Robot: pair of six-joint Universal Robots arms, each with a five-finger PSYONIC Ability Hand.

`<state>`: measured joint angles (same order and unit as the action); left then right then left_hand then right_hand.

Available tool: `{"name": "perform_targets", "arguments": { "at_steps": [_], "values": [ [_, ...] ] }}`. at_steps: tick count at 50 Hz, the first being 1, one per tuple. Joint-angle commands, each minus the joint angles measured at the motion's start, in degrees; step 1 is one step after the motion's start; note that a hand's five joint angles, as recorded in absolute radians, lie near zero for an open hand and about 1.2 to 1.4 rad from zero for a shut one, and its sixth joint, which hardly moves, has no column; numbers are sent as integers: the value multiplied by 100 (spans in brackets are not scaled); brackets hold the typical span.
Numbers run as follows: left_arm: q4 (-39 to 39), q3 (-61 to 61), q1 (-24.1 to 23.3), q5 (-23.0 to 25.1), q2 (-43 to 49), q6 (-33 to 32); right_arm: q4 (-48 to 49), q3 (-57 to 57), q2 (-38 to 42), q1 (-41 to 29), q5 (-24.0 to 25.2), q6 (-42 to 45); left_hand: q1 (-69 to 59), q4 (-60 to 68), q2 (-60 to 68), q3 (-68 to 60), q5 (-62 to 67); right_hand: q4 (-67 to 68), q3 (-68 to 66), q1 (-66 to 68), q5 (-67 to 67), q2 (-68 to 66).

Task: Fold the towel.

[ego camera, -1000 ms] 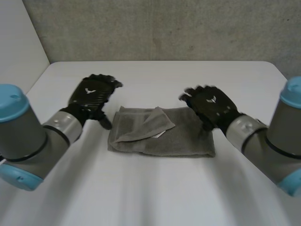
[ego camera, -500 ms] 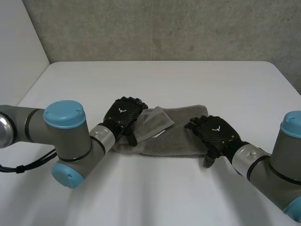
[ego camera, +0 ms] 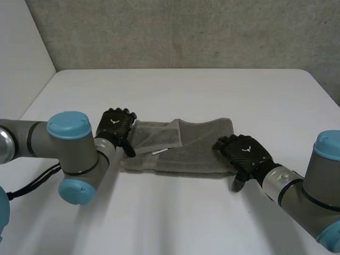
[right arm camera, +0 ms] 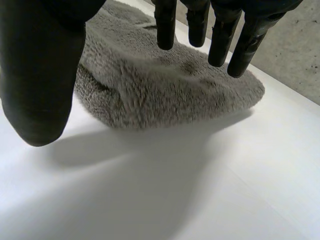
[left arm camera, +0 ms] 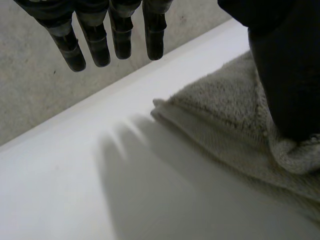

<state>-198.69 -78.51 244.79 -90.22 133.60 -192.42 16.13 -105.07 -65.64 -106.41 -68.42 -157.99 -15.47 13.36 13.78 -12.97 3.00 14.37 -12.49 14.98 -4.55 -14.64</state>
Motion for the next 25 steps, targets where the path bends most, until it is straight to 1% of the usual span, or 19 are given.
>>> {"name": "perform_targets", "arguments": {
  "at_steps": [1,2,9,15,18,22,23,25],
  "values": [
    [-3,-244,43,-5,-131,-24,126,-128,-54,15,-57,22,509,-336,-340,297,-262,-437,249,835,-878,-869],
    [-3,-244,43,-5,-132,-24,196,-163,-54,24,-57,31,509,-336,-340,297,-262,-437,249,1072,-1115,-1106],
    [-38,63,69,-13,-158,-15,276,-190,-54,103,-57,49,492,-336,-323,297,-245,-437,249,1091,-1134,-1125],
    [-64,81,8,48,-220,46,285,-190,-63,112,-57,58,492,-336,-323,297,-245,-437,249,1091,-1134,-1125],
    [-99,46,-98,66,-237,46,276,-199,-63,112,-57,66,525,-336,-356,297,-279,-437,249,1091,-1134,-1125],
    [-135,-59,-404,110,-360,38,276,-199,-72,112,-57,66,525,-336,-356,297,-279,-437,249,1074,-1117,-1108],
    [-135,-59,-405,110,-361,38,276,-199,-72,112,-57,58,525,-336,-356,297,-279,-437,249,1091,-1134,-1125],
    [-143,-182,-502,214,-439,29,276,-199,-72,112,-57,58,525,-336,-356,297,-279,-437,249,1074,-1117,-1108]
  ]
}}
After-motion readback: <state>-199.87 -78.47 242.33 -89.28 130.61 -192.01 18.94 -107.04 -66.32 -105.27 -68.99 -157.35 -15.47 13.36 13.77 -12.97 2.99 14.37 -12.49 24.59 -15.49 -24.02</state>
